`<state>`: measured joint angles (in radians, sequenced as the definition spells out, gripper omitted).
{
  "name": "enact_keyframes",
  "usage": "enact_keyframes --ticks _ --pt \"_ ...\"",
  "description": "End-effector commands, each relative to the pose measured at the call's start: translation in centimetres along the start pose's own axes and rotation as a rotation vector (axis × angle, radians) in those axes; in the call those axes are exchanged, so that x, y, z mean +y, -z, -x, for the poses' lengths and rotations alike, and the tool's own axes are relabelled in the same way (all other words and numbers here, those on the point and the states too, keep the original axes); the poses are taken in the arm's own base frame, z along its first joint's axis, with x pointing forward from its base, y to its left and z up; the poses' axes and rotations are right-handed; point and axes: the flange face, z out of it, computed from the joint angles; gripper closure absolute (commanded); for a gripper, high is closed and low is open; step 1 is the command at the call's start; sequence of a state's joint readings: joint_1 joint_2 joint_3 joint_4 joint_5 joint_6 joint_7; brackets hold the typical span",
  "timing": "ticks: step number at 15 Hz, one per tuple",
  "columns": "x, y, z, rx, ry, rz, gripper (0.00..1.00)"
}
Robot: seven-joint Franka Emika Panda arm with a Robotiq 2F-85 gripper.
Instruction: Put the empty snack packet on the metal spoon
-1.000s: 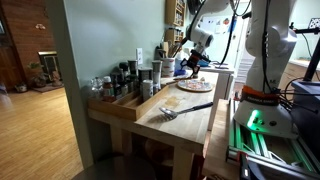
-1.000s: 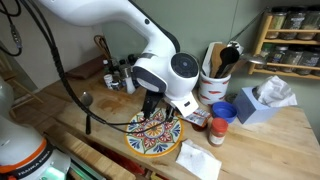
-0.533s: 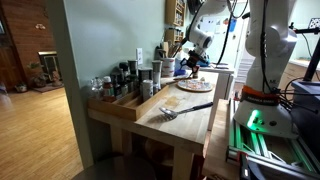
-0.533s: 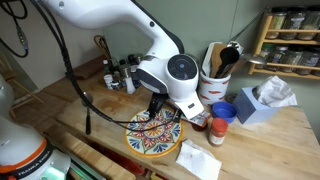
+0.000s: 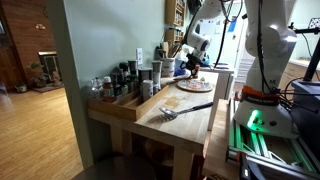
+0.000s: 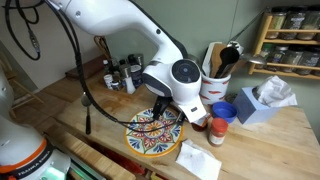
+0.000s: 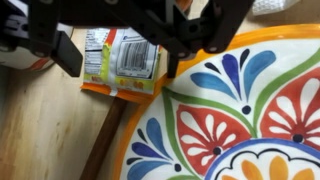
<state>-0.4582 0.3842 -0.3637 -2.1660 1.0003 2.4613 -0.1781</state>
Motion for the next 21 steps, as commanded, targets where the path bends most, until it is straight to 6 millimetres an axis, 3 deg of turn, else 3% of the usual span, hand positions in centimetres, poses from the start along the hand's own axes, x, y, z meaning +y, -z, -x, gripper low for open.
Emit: enact_keyframes --ticks 1,6,9,13,16,21 --pt "-0.1 -0.6 -0.7 0.016 -0.029 0.006 0.42" --pt "0.5 -0.1 -0.7 0.022 -0.014 0.03 0.82" --pt "0.7 0.4 -0.8 0.023 -0.011 0.023 1.0" --pt "1.7 1.7 -0.1 0.008 0.05 0.022 1.0" --pt "3.3 4.5 1.1 -0.001 0.218 -0.055 1.0" --pt "7.0 7.9 5.3 -0.037 0.483 -0.12 1.0"
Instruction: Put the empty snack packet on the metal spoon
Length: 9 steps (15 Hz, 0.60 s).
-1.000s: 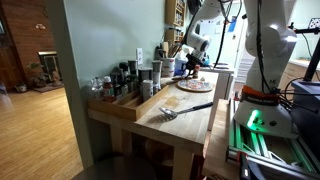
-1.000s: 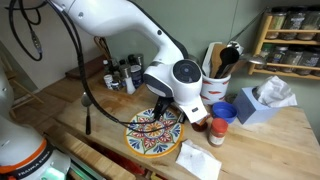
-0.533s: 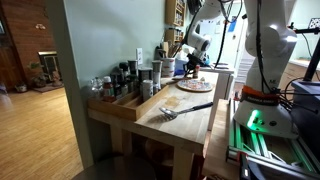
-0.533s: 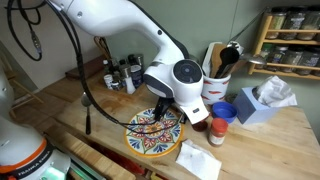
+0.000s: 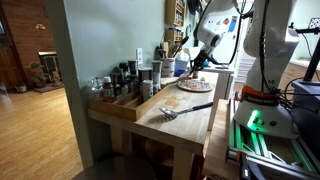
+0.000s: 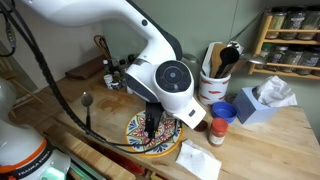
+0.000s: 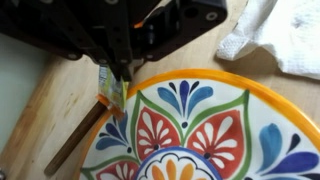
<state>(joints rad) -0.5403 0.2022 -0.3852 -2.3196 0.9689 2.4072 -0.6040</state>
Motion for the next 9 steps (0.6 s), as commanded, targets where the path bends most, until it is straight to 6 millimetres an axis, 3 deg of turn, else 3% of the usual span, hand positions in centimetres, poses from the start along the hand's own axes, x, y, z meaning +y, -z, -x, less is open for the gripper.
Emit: enact_keyframes --ticks 1,9 --pt "1.1 2.9 5.5 -0.036 0.188 -0.071 1.0" --pt "0.7 4.6 13.5 -0.178 0.605 -0.13 1.0"
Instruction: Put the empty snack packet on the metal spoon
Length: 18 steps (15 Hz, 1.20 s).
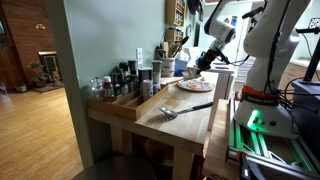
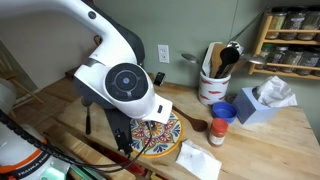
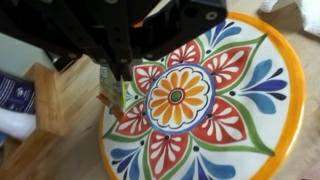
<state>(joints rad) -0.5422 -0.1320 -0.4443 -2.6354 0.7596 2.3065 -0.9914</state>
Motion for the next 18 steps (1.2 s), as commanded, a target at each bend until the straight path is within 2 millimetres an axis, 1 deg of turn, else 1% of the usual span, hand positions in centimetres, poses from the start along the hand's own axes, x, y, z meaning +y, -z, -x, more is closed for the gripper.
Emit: enact_keyframes --ticks 1,6,8,9,11,14,16,18 --pt "-2.5 0.3 3.2 -0.071 0.184 -0.052 1.0" --pt "-5.5 0.1 5.4 -0.239 0.394 -0.139 1.0" --pt "-7.1 -0.2 6.0 -0.324 0.462 -0.181 1.0" --pt "-5.9 -0.1 4.9 -0.275 0.389 -0.152 0.99" --pt "-6.8 -0.2 5.2 -0.308 0.425 -0.172 0.99" --pt "-7.0 -0.3 5.3 -0.313 0.438 -0.171 1.0" --pt "-9.7 -1.5 5.1 -0.396 0.552 -0.18 1.0" --pt "-11.8 -2.7 5.1 -0.46 0.63 -0.19 1.0"
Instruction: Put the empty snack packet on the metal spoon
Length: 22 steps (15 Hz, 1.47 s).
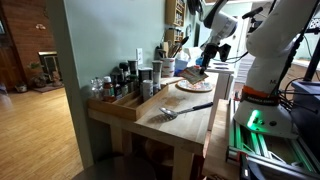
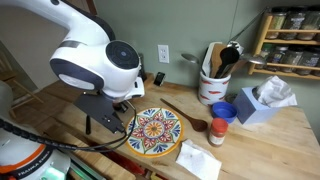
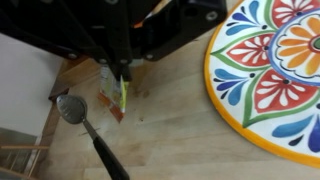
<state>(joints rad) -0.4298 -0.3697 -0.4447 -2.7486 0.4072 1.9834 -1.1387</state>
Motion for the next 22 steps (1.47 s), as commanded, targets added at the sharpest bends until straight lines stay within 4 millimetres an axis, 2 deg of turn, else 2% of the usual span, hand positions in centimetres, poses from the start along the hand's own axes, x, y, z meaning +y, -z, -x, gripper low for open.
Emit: enact_keyframes --ticks 1,7,10,17,22 --pt "-3.0 -2.3 -2.4 -0.143 0.138 -0.022 1.0" --pt "-8.3 -7.8 -6.3 -0.343 0.372 -0.042 1.0" --pt "-10.3 -10.7 -7.4 -0.423 0.44 -0.039 1.0" --pt "-13.1 -15.1 -8.7 -0.496 0.522 -0.03 1.0" --pt "-14.4 -17.6 -8.3 -0.542 0.553 -0.088 1.0"
